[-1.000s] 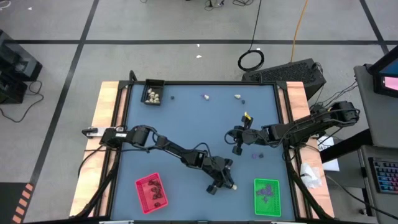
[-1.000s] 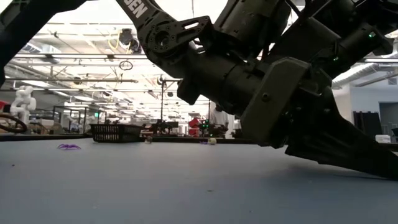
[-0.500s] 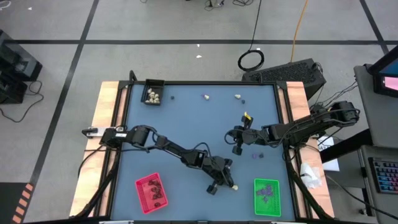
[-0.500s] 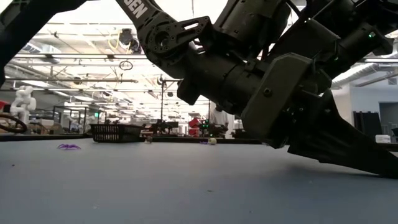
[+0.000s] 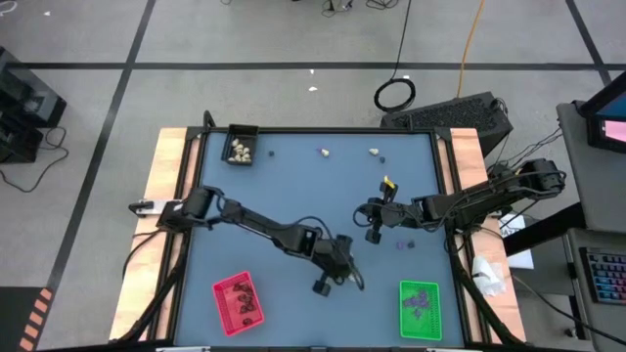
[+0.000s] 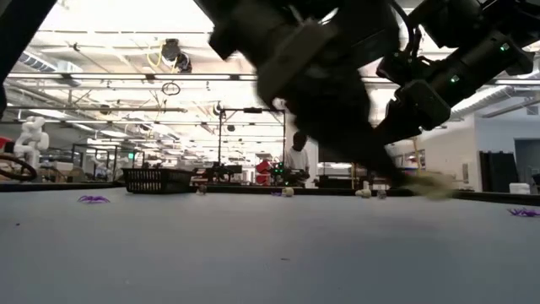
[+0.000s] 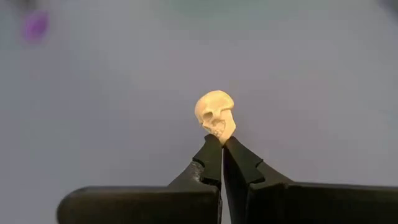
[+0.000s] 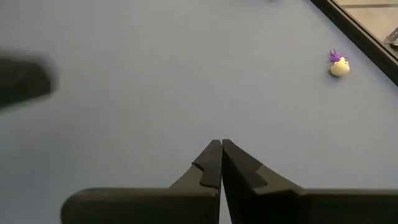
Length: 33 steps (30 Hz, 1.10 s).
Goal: Sort Halloween decoration
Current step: Put the white skull toy into the black bin
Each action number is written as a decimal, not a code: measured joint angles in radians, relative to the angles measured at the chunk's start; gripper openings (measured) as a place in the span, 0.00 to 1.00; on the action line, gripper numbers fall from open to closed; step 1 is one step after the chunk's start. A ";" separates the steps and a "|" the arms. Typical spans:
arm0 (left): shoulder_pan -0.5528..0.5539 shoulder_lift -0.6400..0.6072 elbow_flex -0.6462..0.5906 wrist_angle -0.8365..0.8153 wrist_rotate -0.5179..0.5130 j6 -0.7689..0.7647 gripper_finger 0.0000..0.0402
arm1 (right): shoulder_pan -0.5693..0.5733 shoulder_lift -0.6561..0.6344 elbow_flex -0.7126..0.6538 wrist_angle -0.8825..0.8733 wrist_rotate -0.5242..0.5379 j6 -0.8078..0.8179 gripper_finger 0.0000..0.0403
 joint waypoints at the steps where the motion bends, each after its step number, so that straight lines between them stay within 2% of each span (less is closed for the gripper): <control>1: 0.005 -0.017 -0.008 -0.052 -0.020 0.001 0.00 | 0.000 0.000 0.000 0.001 0.000 0.000 0.00; 6: 0.031 -0.059 -0.059 -0.221 -0.110 0.000 0.00 | 0.000 0.000 0.000 0.007 0.000 0.000 0.00; 13: 0.063 -0.174 -0.234 -0.247 -0.195 -0.057 0.00 | 0.000 0.000 0.000 0.010 0.000 -0.004 0.00; 21: 0.087 -0.368 -0.475 -0.145 -0.198 -0.161 0.00 | 0.000 0.000 -0.001 0.022 0.000 -0.008 0.00; 26: 0.075 -0.399 -0.530 0.009 -0.158 -0.234 0.00 | 0.000 0.000 0.000 0.043 -0.002 -0.019 0.00; 30: 0.072 -0.371 -0.528 0.177 -0.100 -0.227 0.08 | 0.000 0.000 0.000 0.051 -0.002 -0.023 0.00; 33: 0.081 -0.333 -0.521 0.217 -0.068 -0.202 0.18 | 0.000 0.000 0.000 0.054 -0.005 -0.022 0.00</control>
